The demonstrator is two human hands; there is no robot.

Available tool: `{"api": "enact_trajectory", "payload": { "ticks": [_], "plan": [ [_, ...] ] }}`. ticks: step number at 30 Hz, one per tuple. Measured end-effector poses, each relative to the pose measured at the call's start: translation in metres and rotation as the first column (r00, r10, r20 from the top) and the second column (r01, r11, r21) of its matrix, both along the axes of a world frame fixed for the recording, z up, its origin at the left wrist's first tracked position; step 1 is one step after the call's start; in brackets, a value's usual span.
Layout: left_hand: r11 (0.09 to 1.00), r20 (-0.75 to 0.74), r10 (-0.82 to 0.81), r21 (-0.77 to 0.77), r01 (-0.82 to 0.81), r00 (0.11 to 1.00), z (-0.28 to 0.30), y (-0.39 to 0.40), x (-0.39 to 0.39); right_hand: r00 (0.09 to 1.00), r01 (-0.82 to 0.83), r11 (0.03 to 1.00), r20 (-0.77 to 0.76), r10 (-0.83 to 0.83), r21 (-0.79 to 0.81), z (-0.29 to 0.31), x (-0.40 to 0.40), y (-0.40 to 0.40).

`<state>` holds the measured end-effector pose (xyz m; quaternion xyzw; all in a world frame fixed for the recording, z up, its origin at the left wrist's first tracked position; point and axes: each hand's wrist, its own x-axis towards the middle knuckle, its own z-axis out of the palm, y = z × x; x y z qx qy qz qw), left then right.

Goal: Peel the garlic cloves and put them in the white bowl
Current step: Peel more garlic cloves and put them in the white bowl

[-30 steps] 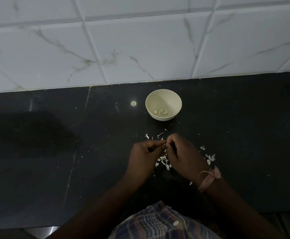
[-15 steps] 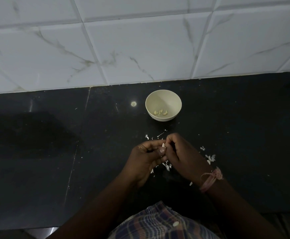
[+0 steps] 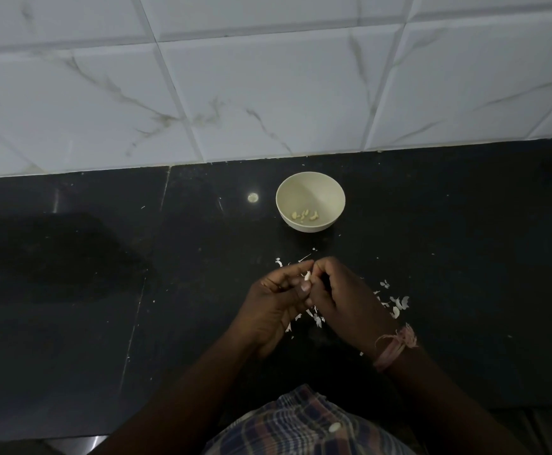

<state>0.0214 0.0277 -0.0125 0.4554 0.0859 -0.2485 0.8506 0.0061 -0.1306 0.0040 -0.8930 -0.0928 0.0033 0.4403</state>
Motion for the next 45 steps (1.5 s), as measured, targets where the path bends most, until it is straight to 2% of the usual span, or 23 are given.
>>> {"api": "enact_trajectory", "payload": {
  "ticks": [6, 9, 15, 19, 22, 27, 33, 38, 45],
  "plan": [
    [0.997, 0.023, 0.009, 0.077, -0.011, 1.0, 0.002, 0.003, 0.0, 0.999, 0.028, 1.0, -0.029, -0.028, -0.005, -0.001, 0.0, 0.0],
    [0.999, 0.021, -0.015, 0.041, 0.014, 1.0, 0.004, 0.003, -0.003, 0.999, 0.024, 1.0, -0.041, -0.024, -0.009, 0.0, 0.0, -0.001],
    [0.998, -0.093, 0.027, -0.048, -0.032, 0.995, 0.008, -0.002, -0.003, 0.999, 0.032, 0.999, -0.035, -0.031, 0.027, 0.004, -0.003, -0.004],
    [0.991, -0.172, 0.11, -0.057, -0.121, 0.979, 0.007, -0.004, -0.001, 0.982, 0.188, 0.974, -0.031, -0.185, 0.123, 0.0, -0.004, -0.004],
    [0.99, -0.179, 0.122, -0.048, -0.132, 0.976, 0.006, -0.002, -0.003, 0.951, 0.309, 0.919, -0.102, -0.292, 0.244, 0.0, -0.002, -0.003],
    [0.988, -0.087, 0.153, 0.042, -0.15, 0.984, 0.005, -0.003, -0.008, 0.936, 0.344, 0.903, -0.175, -0.307, 0.258, 0.007, 0.0, 0.008],
    [0.974, 0.088, 0.143, 0.166, -0.157, 0.986, 0.009, -0.005, -0.012, 0.919, 0.389, 0.896, -0.151, -0.364, 0.213, 0.008, -0.001, 0.016],
    [0.959, 0.148, 0.173, 0.202, -0.201, 0.974, 0.008, -0.004, -0.013, 0.932, 0.354, 0.9, -0.177, -0.316, 0.253, 0.011, -0.002, 0.017],
    [0.942, 0.23, 0.098, 0.292, -0.165, 0.968, 0.017, -0.005, -0.016, 0.931, 0.344, 0.904, -0.22, -0.292, 0.255, 0.008, -0.001, 0.018]
  ]
}}
